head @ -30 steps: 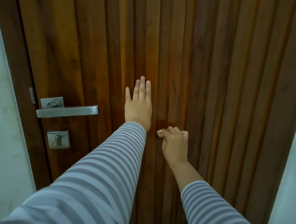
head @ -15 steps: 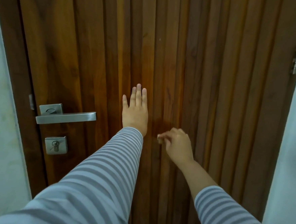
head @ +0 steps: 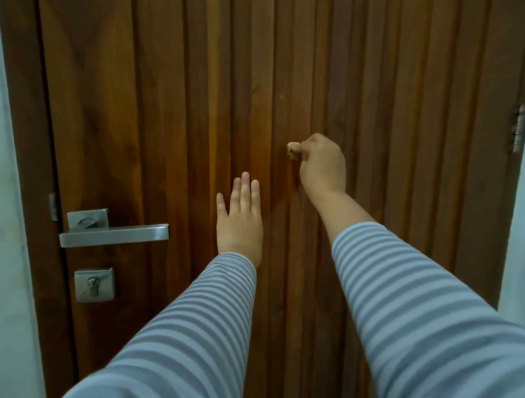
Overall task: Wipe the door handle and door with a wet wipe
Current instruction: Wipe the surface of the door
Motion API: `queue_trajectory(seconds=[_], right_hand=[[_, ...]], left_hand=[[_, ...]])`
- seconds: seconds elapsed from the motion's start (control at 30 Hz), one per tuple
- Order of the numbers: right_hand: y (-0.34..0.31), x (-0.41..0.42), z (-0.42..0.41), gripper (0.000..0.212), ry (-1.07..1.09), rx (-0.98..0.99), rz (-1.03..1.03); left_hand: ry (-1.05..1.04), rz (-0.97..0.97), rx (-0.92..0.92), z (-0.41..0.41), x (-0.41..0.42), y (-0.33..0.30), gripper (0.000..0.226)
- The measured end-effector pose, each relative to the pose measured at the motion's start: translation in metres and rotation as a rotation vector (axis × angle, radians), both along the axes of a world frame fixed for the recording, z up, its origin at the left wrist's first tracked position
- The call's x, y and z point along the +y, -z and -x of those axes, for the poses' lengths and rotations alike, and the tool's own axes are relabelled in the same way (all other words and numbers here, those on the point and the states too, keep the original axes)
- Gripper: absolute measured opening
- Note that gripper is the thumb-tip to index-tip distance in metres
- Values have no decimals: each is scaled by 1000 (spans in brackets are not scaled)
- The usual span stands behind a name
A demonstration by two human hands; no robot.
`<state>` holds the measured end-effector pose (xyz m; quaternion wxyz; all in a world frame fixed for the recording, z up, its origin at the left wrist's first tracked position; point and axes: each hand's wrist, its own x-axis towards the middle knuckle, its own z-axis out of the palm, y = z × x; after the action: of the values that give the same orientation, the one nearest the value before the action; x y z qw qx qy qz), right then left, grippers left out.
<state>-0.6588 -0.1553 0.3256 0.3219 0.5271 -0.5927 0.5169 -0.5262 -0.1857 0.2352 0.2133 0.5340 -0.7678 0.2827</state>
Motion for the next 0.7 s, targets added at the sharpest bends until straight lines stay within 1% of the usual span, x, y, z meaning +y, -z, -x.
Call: queue_trajectory(seconds=[0.1,0.27,0.7], right_hand=[[13,-2,0,20,2,40,-9],[46,8,-5,24,4,-41,-28],[119,12,-6,28,0,-121,-88]], left_hand=[[3,5,-2,0,0,-2,100],[7,-8,-8,-1,2,-3,102],[17,-16,15,-2,0,-2,103]])
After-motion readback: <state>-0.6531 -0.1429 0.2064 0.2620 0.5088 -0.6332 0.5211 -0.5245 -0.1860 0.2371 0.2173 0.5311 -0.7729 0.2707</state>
